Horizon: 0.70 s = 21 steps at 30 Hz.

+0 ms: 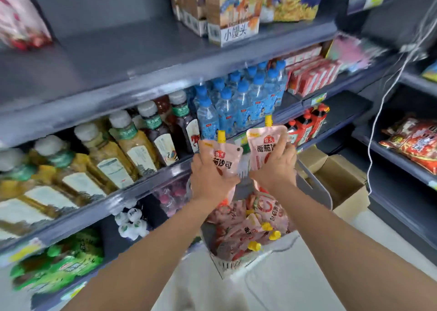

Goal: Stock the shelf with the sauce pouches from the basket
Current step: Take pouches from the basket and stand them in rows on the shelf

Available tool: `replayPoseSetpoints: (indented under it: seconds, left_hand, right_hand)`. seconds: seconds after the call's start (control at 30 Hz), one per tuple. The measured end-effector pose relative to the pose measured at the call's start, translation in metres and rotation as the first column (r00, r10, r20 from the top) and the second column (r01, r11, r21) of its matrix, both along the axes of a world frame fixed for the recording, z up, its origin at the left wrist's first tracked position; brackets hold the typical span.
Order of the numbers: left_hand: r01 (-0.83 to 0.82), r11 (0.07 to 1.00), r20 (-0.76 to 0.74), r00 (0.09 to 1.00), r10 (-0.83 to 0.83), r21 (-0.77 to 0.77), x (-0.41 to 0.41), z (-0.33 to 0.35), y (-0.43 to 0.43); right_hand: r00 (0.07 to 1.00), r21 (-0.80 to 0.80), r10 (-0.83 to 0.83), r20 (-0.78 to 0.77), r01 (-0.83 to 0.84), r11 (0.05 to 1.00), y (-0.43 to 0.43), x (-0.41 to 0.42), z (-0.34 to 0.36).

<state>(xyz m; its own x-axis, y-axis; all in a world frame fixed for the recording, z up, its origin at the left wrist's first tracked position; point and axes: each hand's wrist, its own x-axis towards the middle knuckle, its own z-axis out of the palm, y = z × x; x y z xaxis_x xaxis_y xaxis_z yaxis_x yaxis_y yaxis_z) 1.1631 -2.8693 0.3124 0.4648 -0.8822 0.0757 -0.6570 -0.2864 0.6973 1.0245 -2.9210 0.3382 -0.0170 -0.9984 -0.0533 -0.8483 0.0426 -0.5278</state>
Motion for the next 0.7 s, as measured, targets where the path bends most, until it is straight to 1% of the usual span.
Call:
replayPoseSetpoints:
  seconds: [0.1,0.2,0.33,0.43,0.57,0.7]
  left_hand:
    - [-0.025,0.997,-0.002,1.000,0.025,-0.080,0.024,0.040,0.024]
    - [-0.072,0.982,0.066,0.994,0.085,-0.175,0.050,0.078,0.055]
    - [-0.158,0.942,0.103,0.975,0.196,-0.297,0.093,0.118,0.111]
    - [-0.217,0.915,0.105,0.958,0.266,-0.339,0.133,0.138,0.163]
    - [-0.269,0.897,0.148,0.930,0.337,-0.350,0.194,0.162,0.237]
    - [-0.353,0.868,0.171,0.887,0.429,-0.351,0.258,0.184,0.302]
  right_hand:
    - [0.997,-0.089,0.071,0.025,-0.069,0.994,0.019,0.019,0.042]
    - [0.991,-0.183,0.127,0.048,-0.117,0.976,0.041,0.046,0.077]
    - [0.961,-0.356,0.221,0.169,-0.149,0.922,0.080,0.095,0.118]
    - [0.941,-0.402,0.288,0.178,-0.198,0.894,0.118,0.137,0.142]
    - [0.920,-0.448,0.369,0.131,-0.278,0.850,0.170,0.199,0.164]
    - [0.883,-0.479,0.434,0.180,-0.306,0.822,0.211,0.256,0.177]
